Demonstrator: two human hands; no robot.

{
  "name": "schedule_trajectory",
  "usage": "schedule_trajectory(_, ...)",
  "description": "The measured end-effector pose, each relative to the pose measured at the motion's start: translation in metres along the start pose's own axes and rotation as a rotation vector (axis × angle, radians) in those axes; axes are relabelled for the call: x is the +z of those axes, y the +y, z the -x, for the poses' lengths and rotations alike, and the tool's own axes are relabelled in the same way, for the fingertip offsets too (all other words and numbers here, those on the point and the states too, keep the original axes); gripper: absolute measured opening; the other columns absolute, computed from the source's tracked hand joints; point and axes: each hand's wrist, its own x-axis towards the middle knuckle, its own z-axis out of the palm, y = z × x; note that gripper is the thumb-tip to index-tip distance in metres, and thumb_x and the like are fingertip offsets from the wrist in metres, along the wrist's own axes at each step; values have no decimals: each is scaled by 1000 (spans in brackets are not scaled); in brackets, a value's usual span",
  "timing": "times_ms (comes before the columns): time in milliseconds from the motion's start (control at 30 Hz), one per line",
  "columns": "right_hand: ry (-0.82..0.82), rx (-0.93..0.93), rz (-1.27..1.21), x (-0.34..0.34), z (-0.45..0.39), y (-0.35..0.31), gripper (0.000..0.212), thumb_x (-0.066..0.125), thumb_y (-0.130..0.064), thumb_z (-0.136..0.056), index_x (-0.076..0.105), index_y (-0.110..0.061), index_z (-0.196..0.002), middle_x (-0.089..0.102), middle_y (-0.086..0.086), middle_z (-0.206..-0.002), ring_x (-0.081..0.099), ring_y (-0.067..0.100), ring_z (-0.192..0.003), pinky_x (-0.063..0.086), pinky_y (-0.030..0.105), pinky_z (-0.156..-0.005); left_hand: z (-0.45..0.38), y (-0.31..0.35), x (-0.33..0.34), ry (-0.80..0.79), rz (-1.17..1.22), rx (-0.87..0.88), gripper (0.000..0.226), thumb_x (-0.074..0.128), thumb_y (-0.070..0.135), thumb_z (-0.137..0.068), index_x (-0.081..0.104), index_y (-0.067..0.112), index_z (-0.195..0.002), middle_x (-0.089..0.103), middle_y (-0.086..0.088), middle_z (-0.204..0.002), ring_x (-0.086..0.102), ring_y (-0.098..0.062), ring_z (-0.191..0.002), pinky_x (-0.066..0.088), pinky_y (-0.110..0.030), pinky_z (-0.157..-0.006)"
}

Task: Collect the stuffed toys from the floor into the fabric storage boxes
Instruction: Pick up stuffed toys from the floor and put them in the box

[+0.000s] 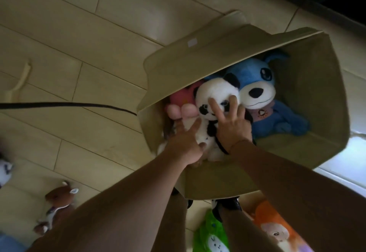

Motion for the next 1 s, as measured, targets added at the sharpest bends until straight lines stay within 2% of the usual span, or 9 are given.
schedule_trajectory(100,-52,-69,102,16,-20,20,90,38,-23,-94,-42,-37,-133,-12,21,-148,38,41,-118,54,39,-66,0,-1,-1,-25,-30,53,79,47,66,-86,0,51,-149,-16,-4,-162,-8,-32,-149,16,-52,-119)
schedule_trajectory(200,-75,-24,150,9,-26,18,98,41,-25,-94,-52,-34,-123,-11,23,-152,33,43,-126,52,39,-68,-1,1,0,1,-16,49,79,47,65,-86,2,48,-149,-15,-4,-162,-10,-32,-149,17,-53,-119)
schedule_trajectory(367,-182,29,88,-42,26,10,103,56,-41,-88,-34,-41,-139,-24,17,-153,23,47,-134,49,53,-86,54,18,-13,-17,72,1,68,41,57,-94,12,37,-153,-5,-2,-164,-1,-29,-150,17,-46,-120)
schedule_trajectory(467,-330,-22,94,-83,82,25,83,44,-49,-91,-16,-37,-147,-26,12,-155,3,42,-144,37,55,-103,121,34,-37,3,168,29,66,39,56,-96,18,31,-153,6,-4,-163,10,-27,-150,20,-42,-119)
schedule_trajectory(533,-337,-52,90,-124,124,28,80,44,-45,-87,-4,-33,-151,-22,8,-154,7,41,-145,34,56,-106,174,39,-57,20,241,26,66,38,56,-96,19,28,-153,9,-4,-163,13,-25,-149,20,-40,-119)
schedule_trajectory(633,-396,-125,83,-203,176,11,88,49,-49,-87,-11,-33,-149,-18,4,-157,10,37,-145,32,51,-109,246,38,-80,69,354,-1,67,38,57,-95,25,25,-152,13,-2,-162,15,-23,-149,21,-38,-119)
schedule_trajectory(767,-316,-286,52,-315,227,-57,81,47,-44,-92,-8,-33,-150,-5,-1,-160,24,25,-142,44,36,-100,354,28,-119,342,621,-48,64,44,53,-95,29,25,-151,20,0,-160,18,-21,-147,22,-33,-117)
schedule_trajectory(933,-206,-603,-24,-390,280,-201,79,48,-47,-92,-6,-32,-148,5,-6,-160,25,15,-142,27,24,-108,484,-49,-124,789,738,-314,82,30,73,-80,9,42,-152,3,2,-164,3,-24,-150,16,-46,-119)
schedule_trajectory(1000,-225,-717,-10,-402,309,-262,81,48,-47,-92,-10,-34,-147,0,-2,-161,17,19,-145,24,28,-112,530,-93,-112,892,874,-459,85,32,79,-78,3,46,-151,-2,6,-163,-3,-23,-150,12,-50,-119)
